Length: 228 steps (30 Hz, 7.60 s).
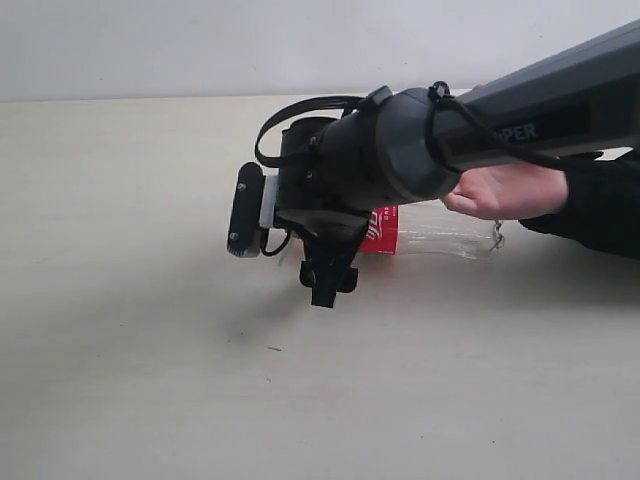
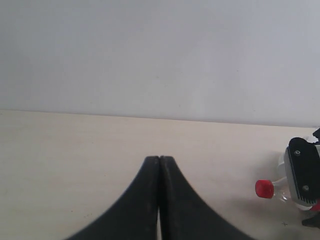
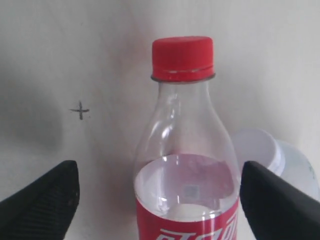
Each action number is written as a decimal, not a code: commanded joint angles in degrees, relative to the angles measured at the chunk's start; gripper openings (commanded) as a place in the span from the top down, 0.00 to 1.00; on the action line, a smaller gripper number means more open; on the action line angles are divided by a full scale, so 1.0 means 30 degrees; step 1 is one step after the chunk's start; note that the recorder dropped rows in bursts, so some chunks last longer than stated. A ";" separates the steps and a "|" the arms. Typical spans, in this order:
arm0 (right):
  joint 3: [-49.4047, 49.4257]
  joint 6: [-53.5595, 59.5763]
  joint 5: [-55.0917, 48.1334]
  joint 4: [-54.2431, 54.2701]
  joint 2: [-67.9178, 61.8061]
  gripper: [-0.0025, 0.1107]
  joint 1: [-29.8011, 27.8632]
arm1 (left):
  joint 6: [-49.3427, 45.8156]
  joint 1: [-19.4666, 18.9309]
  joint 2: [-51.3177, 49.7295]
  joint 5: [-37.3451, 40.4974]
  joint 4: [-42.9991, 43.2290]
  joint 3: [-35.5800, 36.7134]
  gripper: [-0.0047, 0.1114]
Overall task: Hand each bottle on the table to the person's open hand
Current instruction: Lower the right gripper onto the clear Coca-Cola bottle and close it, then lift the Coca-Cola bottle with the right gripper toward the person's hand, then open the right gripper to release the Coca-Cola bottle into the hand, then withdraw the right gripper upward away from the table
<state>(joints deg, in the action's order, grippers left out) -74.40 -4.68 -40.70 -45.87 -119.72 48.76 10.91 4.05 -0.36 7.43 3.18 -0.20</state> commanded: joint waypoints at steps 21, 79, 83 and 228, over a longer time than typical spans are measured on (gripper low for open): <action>-0.0140 -0.3560 -0.0904 -0.3422 -0.1233 0.13 0.0055 | -0.0023 -0.0022 0.0122 -0.0015 -0.0149 0.0066 0.96; -0.0279 -0.1702 -0.0912 0.5463 0.3594 0.98 0.2802 | -0.0023 -0.0022 0.0122 -0.0015 -0.0149 0.0066 0.96; -0.0279 -0.1480 -0.1118 0.8490 0.4395 0.98 0.2853 | -0.0023 -0.0022 0.0122 -0.0015 -0.0149 0.0066 0.96; 1.7987 0.1560 0.5466 2.2793 3.2760 0.98 -0.9485 | -0.0023 -0.0022 0.0122 -0.0015 -0.0149 0.0066 0.96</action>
<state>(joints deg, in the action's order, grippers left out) -20.50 0.00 -23.30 21.78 -21.82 20.72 10.91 4.05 -0.36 7.43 3.18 -0.20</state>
